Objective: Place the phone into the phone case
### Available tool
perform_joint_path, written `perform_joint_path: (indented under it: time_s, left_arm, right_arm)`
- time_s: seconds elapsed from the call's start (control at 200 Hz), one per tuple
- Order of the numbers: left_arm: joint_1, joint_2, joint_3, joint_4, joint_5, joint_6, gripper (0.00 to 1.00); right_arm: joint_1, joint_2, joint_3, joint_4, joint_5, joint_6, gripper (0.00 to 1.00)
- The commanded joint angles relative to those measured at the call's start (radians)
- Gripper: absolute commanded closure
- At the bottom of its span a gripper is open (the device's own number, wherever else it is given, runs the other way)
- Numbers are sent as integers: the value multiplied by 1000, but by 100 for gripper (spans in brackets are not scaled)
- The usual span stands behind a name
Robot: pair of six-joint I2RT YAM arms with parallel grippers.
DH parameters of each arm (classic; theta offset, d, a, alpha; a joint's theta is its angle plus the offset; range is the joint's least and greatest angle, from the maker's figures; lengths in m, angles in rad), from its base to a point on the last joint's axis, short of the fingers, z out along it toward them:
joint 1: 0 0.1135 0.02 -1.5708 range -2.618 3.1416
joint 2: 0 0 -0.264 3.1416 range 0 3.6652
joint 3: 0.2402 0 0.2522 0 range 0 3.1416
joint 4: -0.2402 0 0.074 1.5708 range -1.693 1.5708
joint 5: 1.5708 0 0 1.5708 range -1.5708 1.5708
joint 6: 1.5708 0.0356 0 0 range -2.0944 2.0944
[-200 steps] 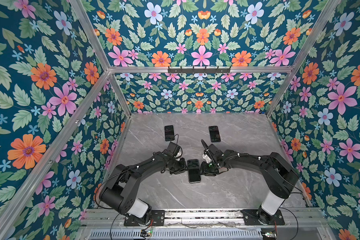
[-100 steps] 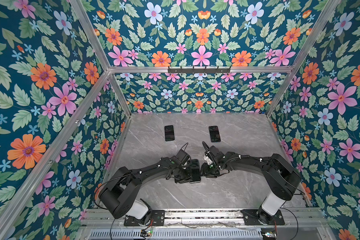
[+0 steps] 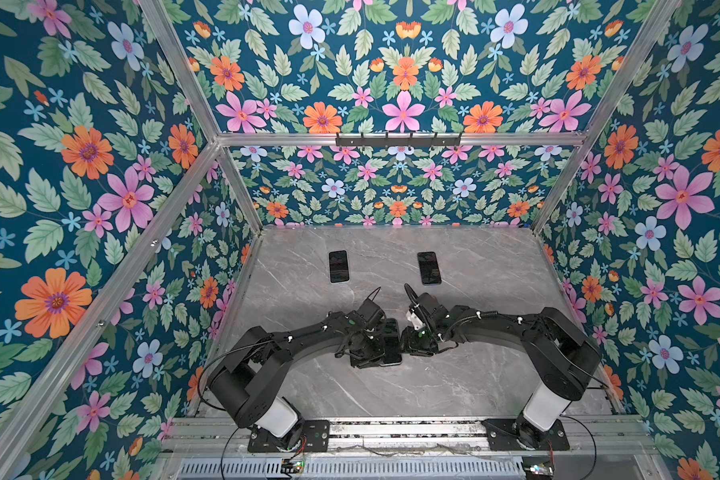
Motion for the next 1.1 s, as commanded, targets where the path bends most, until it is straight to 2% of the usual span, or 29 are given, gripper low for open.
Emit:
perform_joint_path:
  time_s: [0.0, 0.475, 0.82, 1.095]
  left_arm:
    - [-2, 13, 7, -9, -24, 19, 82]
    - [-1, 44, -2, -1, -21, 38, 89]
    - [4, 32, -17, -21, -41, 50, 89]
    - [8, -11, 44, -93, -96, 51, 87]
  right_arm:
    - [3, 7, 5, 13, -17, 5, 51]
    - [25, 23, 30, -1, -25, -7, 51]
    - [27, 14, 47, -45, -3, -19, 51]
    - [27, -55, 43, -154, 51, -14, 51]
